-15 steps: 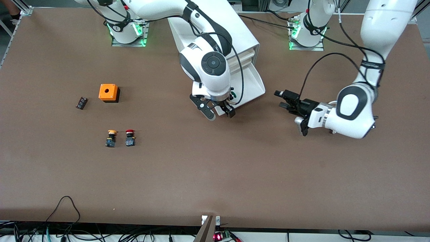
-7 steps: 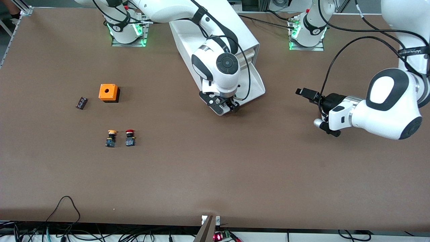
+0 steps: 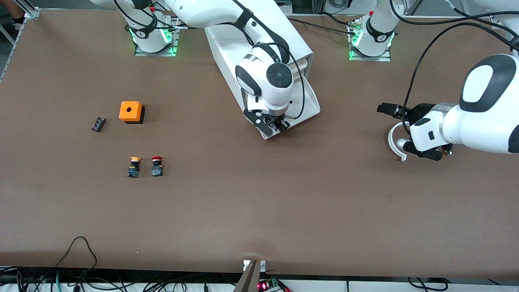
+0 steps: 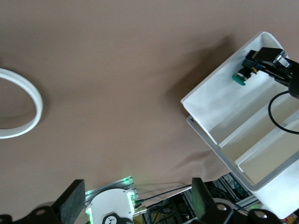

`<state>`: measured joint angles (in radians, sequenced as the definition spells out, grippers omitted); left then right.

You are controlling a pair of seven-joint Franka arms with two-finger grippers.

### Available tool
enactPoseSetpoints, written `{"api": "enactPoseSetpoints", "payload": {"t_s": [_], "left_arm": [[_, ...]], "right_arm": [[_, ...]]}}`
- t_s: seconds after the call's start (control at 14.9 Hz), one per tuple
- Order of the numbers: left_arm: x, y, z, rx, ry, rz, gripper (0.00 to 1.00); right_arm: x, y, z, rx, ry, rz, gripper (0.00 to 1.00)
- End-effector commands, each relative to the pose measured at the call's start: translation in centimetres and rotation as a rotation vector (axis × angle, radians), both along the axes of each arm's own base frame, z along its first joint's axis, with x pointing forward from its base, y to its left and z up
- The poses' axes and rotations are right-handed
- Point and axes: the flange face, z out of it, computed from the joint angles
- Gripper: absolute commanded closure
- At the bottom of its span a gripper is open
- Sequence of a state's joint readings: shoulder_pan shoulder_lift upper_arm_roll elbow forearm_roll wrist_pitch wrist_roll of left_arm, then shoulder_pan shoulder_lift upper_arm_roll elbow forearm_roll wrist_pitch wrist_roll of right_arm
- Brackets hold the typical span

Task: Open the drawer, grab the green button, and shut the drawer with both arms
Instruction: 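Grasp the green push button inside the drawer with the right gripper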

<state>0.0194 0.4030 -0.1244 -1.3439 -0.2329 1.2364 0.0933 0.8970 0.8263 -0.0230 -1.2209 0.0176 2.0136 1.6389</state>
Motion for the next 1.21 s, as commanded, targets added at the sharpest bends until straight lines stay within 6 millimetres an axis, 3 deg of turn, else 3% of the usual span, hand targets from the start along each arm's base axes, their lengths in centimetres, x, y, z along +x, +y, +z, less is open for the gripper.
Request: {"api": "enactPoseSetpoints", "payload": {"t_s": [0.0,0.2,0.4,0.61,0.81,1.14], "left_arm": [[-0.1,1.0,1.2,0.049,-0.006,0.01,0.0],[-0.4,2.0,0.7,0.054,0.022,0.02,0.0],[-1.0,2.4,0.9,0.086,0.055,0.004,0.0],[-0.9,1.3,0.7,0.081,0.05,-0.005,0.0],[-0.3,0.5,0.2,0.086,0.023,0.025,0.0],[0.9,-1.7,-1.5,-0.003,0.009,0.111,0.0]], "right_arm": [[-0.2,0.1,0.3,-0.008,-0.019,-0.006,0.96],[0.0,0.1,1.2,-0.013,-0.039,0.009,1.0],[1.1,-0.6,4.3,0.013,-0.067,0.008,1.0],[3.5,-3.1,7.7,0.021,-0.064,0.033,1.0],[6.7,-7.0,10.4,0.024,-0.053,0.158,1.0],[11.3,-14.5,9.5,-0.019,0.037,0.43,1.0]]}}
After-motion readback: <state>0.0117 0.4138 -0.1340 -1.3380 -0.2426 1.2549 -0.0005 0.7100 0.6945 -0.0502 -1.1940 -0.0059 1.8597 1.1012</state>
